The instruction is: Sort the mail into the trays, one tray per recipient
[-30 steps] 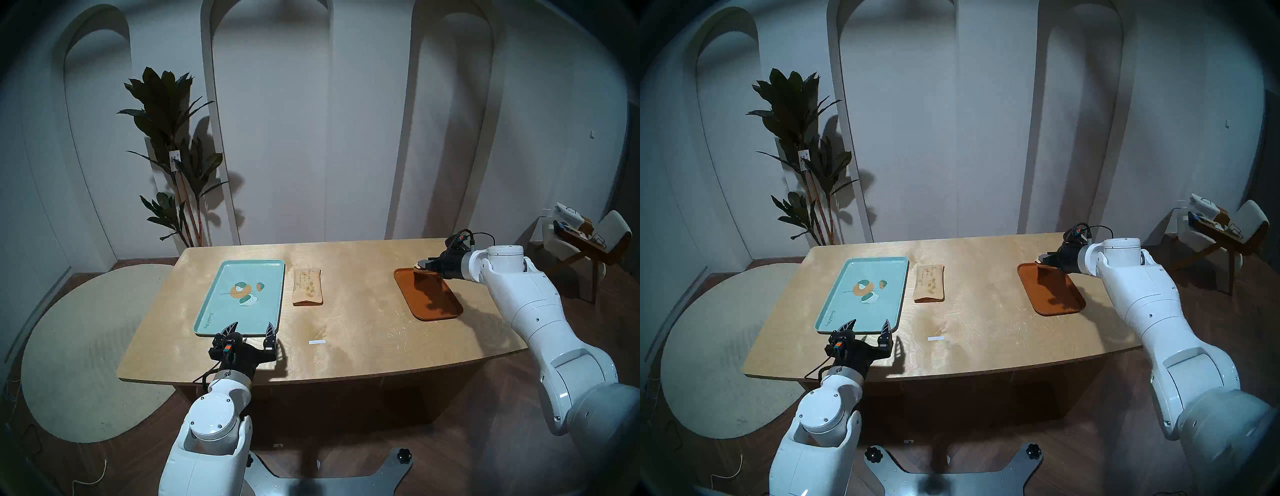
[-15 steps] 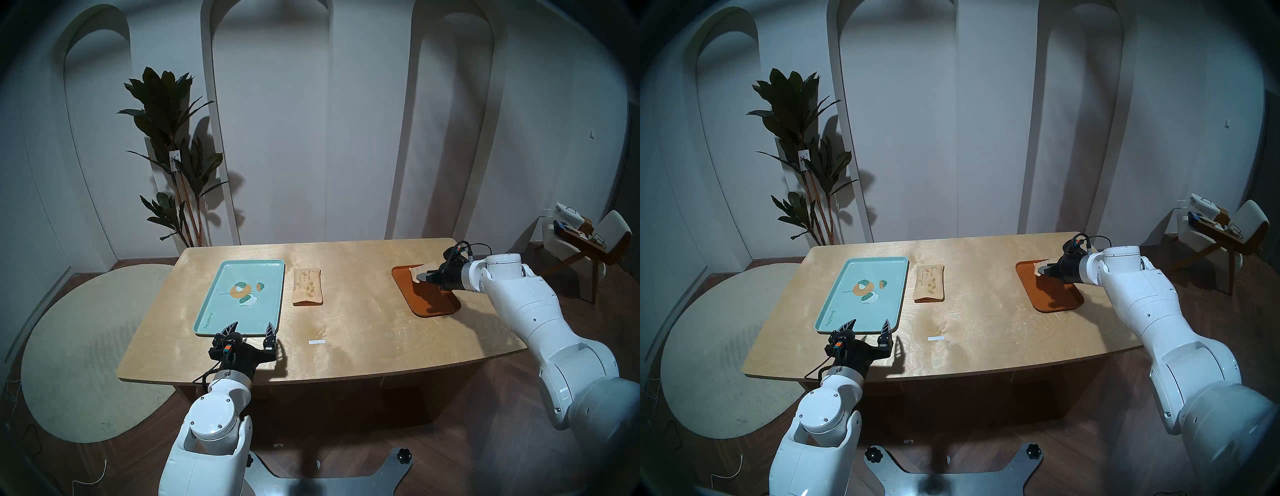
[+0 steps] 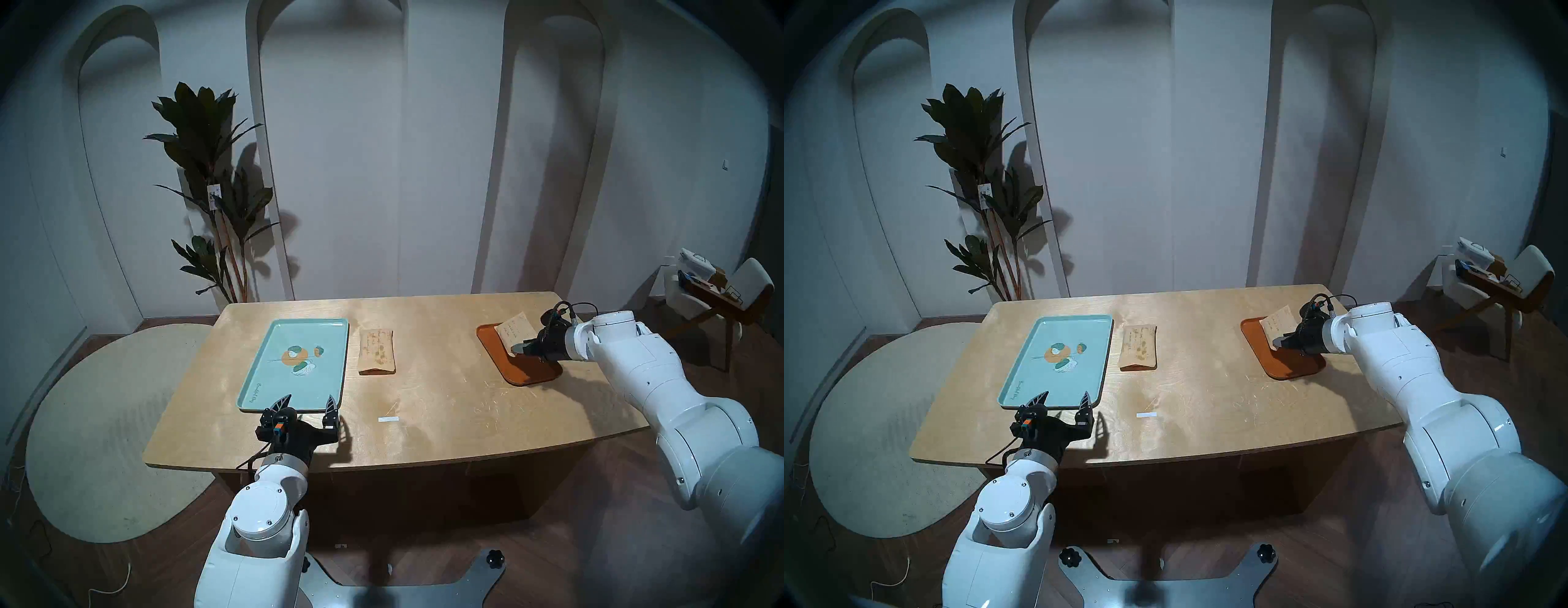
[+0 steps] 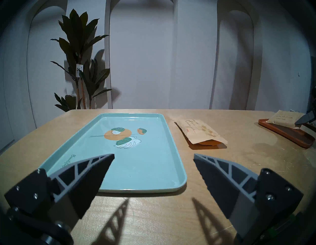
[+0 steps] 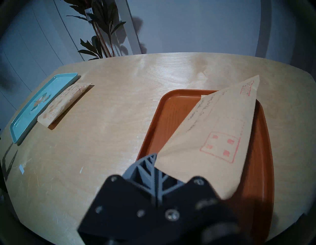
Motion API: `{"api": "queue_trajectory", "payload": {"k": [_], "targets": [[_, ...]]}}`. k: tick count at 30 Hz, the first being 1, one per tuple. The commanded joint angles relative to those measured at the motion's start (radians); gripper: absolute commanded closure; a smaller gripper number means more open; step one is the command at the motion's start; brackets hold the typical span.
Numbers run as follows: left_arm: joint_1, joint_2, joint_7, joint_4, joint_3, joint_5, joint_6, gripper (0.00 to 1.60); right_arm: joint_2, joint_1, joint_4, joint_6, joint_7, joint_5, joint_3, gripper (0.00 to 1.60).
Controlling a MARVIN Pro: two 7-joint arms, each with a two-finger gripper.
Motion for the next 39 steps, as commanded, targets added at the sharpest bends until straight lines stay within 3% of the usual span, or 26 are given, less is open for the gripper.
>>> {"api": "queue_trajectory", "payload": {"k": [1,14,22,39], "targets": [[-0.005,0.000,0.002,-0.021,0.000,0.002,-0.004,0.00,-0.012,0.064,0.040,-0.042,0.039,0.014,0.015,1.60],[-0.007,0.000,0.001,-0.018,0.000,0.001,-0.005,0.00,-0.042,0.148,0.011,-0.052,0.057,0.028,0.043,1.60],[-0.005,0.000,0.002,-0.021,0.000,0.002,-0.005,0.00,-0.044,0.151,-0.011,-0.046,0.084,0.026,0.038,1.60],[-0.005,0.000,0.003,-0.022,0.000,0.003,-0.004,0.00,-0.084,0.188,0.046,-0.057,0.096,0.009,0.019,1.60]]}}
